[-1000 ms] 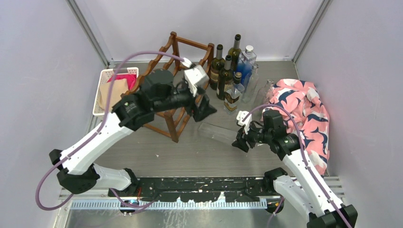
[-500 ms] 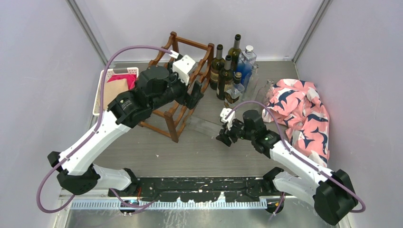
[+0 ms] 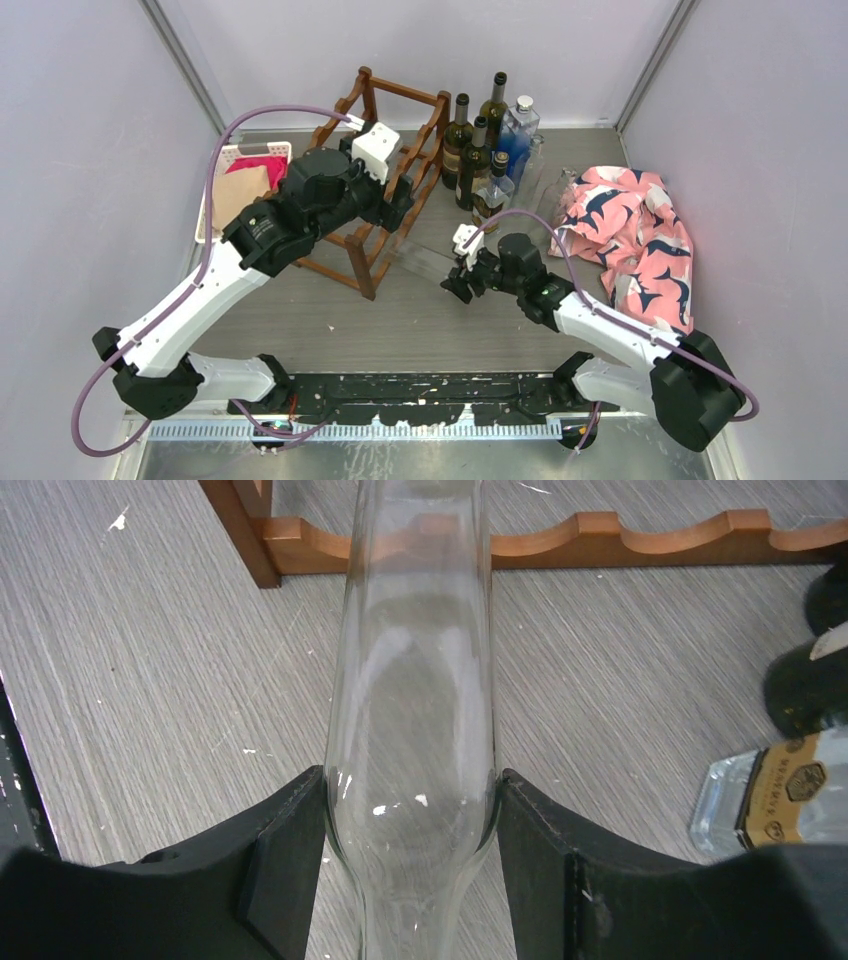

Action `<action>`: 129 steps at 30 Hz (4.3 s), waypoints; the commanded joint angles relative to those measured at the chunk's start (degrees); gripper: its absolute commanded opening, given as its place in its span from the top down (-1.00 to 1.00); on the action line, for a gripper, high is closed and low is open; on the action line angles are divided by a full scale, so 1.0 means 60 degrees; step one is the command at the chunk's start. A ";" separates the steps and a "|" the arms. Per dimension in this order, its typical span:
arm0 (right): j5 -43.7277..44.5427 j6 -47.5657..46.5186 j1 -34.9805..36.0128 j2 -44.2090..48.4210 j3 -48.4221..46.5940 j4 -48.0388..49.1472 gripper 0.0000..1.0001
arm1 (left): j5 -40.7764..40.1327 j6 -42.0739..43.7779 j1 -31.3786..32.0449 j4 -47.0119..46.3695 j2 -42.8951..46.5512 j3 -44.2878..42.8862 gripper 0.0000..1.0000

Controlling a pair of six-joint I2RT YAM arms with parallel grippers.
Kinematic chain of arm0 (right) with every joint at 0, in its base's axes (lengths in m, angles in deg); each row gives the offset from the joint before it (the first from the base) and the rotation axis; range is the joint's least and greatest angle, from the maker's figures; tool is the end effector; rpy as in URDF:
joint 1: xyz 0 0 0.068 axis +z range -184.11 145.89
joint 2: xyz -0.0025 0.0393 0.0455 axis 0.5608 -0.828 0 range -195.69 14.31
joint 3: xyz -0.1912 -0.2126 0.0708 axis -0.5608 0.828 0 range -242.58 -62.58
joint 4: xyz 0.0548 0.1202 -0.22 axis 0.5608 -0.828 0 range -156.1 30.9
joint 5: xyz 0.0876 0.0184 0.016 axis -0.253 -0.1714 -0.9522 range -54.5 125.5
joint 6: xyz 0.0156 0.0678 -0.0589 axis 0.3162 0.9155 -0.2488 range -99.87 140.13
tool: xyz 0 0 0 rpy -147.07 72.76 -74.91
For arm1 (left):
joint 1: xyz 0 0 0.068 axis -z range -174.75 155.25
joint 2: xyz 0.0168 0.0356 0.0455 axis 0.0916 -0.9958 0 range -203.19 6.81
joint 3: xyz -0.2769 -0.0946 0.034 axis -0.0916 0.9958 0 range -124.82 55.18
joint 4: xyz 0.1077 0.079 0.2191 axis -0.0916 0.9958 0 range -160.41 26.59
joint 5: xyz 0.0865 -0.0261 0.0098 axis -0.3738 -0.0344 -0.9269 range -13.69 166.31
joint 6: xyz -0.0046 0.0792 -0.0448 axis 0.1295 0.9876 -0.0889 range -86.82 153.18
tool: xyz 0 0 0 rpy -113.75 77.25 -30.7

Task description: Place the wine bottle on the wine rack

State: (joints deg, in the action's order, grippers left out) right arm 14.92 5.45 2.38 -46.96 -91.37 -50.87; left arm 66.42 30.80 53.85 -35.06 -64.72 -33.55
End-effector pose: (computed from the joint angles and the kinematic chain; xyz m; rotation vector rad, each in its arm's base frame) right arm 0.1871 0.1741 0.2247 -1.0764 1.7042 0.6016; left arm 0.2005 -0.2062 0.4653 0.6374 1.7977 -0.4449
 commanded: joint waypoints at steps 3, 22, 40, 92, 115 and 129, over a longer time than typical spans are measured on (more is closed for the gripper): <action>-0.0012 0.0371 0.0442 -0.0417 -0.0115 0.2466 0.98 | -0.0444 0.0115 -0.0158 -0.0762 0.0392 0.0088 -0.60; 0.0807 0.1512 0.1391 -0.4019 -0.0779 0.6806 0.98 | -0.1043 -0.0132 -0.0219 -0.0592 0.0993 0.0794 -0.58; 0.0530 0.0945 0.1667 -0.7222 -0.1877 0.9966 0.98 | -0.1177 -0.0022 -0.0673 -0.0850 0.0870 0.1051 -0.56; 0.0402 0.0535 0.1787 -0.9619 -0.3780 1.1107 0.09 | 0.0564 0.0104 -0.2205 -0.0564 0.0466 0.0960 -0.55; 0.0500 0.0308 0.1819 -0.9248 -0.3375 1.1291 -0.80 | 0.0663 -0.0120 -0.2213 -0.0496 0.0683 0.0901 -0.55; 0.0155 -0.0144 0.1796 -0.7627 -0.1662 1.1090 -0.85 | 0.1033 -0.0579 -0.2211 -0.0750 0.0838 0.0969 -0.54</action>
State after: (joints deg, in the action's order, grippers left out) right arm 16.77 6.63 13.09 -98.04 -103.37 12.45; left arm 70.96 29.01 40.80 -36.76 -61.74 -27.04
